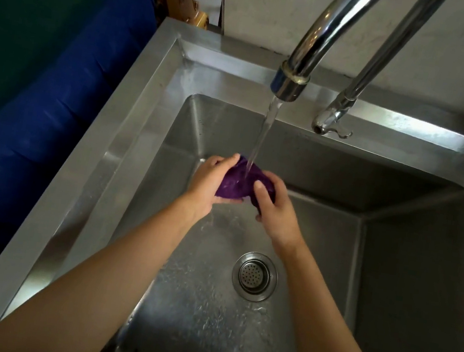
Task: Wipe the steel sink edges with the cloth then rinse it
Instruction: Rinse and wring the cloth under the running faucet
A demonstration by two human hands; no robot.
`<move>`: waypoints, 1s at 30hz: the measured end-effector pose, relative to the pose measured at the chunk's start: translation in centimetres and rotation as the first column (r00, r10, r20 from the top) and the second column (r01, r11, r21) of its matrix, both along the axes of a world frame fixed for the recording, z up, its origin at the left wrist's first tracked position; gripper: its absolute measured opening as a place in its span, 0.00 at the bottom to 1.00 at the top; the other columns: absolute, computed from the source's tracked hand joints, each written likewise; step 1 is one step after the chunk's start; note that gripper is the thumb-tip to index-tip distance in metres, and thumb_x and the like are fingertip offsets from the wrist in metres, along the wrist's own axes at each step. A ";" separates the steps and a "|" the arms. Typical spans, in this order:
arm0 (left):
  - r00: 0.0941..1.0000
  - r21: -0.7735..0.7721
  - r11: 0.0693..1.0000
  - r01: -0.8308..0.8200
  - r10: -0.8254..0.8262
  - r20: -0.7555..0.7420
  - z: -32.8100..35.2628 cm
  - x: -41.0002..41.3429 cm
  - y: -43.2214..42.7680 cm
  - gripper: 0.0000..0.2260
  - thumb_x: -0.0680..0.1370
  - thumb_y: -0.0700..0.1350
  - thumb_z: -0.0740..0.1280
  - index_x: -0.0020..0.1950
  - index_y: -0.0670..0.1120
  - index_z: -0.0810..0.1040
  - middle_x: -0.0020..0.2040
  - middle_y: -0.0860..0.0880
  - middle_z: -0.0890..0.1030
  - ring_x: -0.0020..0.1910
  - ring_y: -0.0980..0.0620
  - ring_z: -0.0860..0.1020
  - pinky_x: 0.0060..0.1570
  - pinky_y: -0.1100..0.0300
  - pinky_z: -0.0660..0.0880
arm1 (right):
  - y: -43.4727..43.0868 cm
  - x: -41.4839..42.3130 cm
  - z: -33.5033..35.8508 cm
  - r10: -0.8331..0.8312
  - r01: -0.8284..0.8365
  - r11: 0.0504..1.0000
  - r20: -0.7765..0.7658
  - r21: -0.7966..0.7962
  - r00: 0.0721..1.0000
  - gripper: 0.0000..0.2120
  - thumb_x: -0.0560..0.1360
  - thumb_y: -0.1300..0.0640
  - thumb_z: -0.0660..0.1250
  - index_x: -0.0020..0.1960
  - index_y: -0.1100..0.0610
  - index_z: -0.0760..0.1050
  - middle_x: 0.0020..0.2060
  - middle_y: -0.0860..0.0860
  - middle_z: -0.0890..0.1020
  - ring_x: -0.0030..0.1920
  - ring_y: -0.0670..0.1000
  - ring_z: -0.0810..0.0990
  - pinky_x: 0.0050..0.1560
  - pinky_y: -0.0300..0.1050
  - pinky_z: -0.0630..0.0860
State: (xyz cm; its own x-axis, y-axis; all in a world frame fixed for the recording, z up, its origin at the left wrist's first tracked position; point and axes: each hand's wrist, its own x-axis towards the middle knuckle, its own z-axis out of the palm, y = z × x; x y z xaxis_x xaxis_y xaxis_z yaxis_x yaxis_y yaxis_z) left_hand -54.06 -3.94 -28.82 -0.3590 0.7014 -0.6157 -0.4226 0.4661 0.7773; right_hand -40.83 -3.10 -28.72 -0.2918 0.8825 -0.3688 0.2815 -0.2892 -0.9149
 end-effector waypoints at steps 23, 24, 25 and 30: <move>0.949 -0.190 0.950 0.250 -0.201 0.241 -1.7 -1.0 -0.2 0.18 0.77 0.60 0.59 0.48 0.48 0.81 0.38 0.49 0.86 0.42 0.50 0.83 0.43 0.53 0.79 | 3.3 -0.3 3.0 0.296 -0.278 0.954 0.225 -0.108 0.928 0.12 0.73 0.65 0.58 0.53 0.54 0.72 0.36 0.48 0.75 0.35 0.47 0.73 0.32 0.34 0.68; 0.936 -0.183 0.939 0.291 -0.240 0.259 -1.8 -0.9 -0.1 0.22 0.75 0.64 0.58 0.48 0.49 0.81 0.39 0.49 0.86 0.41 0.50 0.84 0.41 0.53 0.79 | 3.2 -0.5 2.9 0.299 -0.286 0.954 0.206 -0.092 0.932 0.09 0.73 0.63 0.60 0.51 0.55 0.72 0.37 0.49 0.76 0.38 0.48 0.74 0.37 0.36 0.70; 0.928 -0.172 0.933 0.315 -0.265 0.262 -1.7 -0.6 0.0 0.23 0.75 0.66 0.57 0.47 0.50 0.81 0.39 0.50 0.85 0.39 0.52 0.84 0.41 0.54 0.79 | 2.9 -0.8 2.7 0.293 -0.285 0.956 0.223 -0.068 0.930 0.05 0.73 0.59 0.63 0.50 0.55 0.72 0.38 0.50 0.77 0.42 0.50 0.75 0.43 0.41 0.72; 0.950 -0.189 0.971 0.149 -0.087 0.301 -1.6 2.0 0.2 0.17 0.81 0.53 0.56 0.36 0.46 0.72 0.22 0.50 0.78 0.20 0.56 0.77 0.21 0.67 0.72 | 0.8 -3.5 1.1 0.107 -0.278 0.936 0.581 0.214 0.807 0.22 0.76 0.39 0.58 0.54 0.58 0.71 0.49 0.60 0.82 0.51 0.62 0.79 0.47 0.50 0.72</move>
